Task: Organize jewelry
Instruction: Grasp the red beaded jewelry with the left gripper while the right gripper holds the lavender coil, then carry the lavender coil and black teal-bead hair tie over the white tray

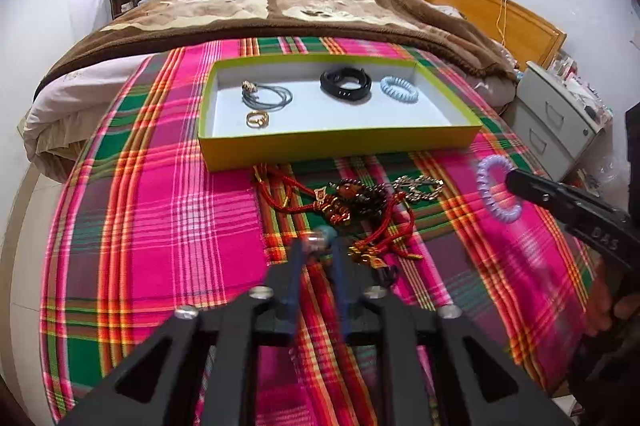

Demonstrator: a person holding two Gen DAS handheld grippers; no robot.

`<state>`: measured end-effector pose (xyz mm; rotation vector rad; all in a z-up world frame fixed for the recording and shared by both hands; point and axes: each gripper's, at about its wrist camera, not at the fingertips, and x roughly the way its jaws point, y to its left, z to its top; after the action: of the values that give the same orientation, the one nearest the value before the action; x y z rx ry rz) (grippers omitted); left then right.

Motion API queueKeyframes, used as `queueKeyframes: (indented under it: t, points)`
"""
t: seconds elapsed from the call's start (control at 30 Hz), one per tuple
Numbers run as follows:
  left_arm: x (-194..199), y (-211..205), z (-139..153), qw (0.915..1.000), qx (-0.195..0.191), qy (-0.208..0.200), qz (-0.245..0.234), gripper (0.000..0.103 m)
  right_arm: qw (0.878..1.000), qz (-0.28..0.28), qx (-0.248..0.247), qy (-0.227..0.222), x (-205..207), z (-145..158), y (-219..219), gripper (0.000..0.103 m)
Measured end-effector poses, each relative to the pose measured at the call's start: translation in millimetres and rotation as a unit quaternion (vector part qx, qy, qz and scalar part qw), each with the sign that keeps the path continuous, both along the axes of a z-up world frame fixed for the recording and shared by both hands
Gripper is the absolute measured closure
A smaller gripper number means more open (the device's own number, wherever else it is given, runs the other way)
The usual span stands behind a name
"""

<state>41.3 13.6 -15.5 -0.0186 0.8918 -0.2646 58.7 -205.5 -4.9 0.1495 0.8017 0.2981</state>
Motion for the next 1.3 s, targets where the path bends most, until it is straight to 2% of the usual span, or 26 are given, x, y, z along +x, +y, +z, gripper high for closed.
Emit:
queueKeyframes:
  t: [0.27,0.37,0.43,0.47,0.53,0.6,0.67,0.73,0.77,0.83,0.93,1.3]
  points:
    - [-11,3,6,0.9999,-0.009,-0.004,-0.005,0.092,1.000,0.001,0.002,-0.007,-5,5,1,0.093]
    - [0,8,-5,0.9996,-0.020,0.015,0.010,0.091,1.000,0.002,0.003,-0.008,-7,6,1,0.093]
    - [5,10,-11,0.9986,-0.043,0.028,0.011,0.081,1.000,0.002,0.001,-0.009,-9,7,1,0.093]
    - [6,10,-13,0.9986,-0.041,0.028,0.017,0.068,1.000,0.002,0.001,-0.009,-9,7,1,0.093]
    - [7,6,-16,0.9991,-0.032,0.026,0.011,0.059,1.000,0.001,0.001,-0.008,-9,7,0,0.093]
    - [10,2,-23,0.9990,-0.023,0.039,0.005,0.059,1.000,0.001,0.001,-0.006,-8,6,0,0.093]
    - [9,-2,-21,0.9996,-0.001,0.028,0.009,0.059,1.000,0.001,0.001,-0.005,-8,5,1,0.093]
    - [7,-6,-20,0.9997,0.009,0.022,0.005,0.072,1.000,0.002,0.001,-0.004,-7,4,2,0.093]
    - [6,-6,-20,0.9997,0.002,0.024,-0.001,0.081,1.000,0.003,0.002,-0.004,-7,4,2,0.093]
    - [5,-7,-19,0.9996,-0.001,0.026,-0.008,0.086,1.000,0.004,0.002,-0.005,-7,5,3,0.093]
    - [3,-7,-18,0.9996,0.001,0.026,-0.009,0.086,1.000,0.003,0.003,-0.005,-6,5,2,0.093]
    - [-1,10,2,0.9984,-0.055,0.010,0.000,0.086,1.000,-0.001,0.007,-0.007,-7,5,-1,0.093]
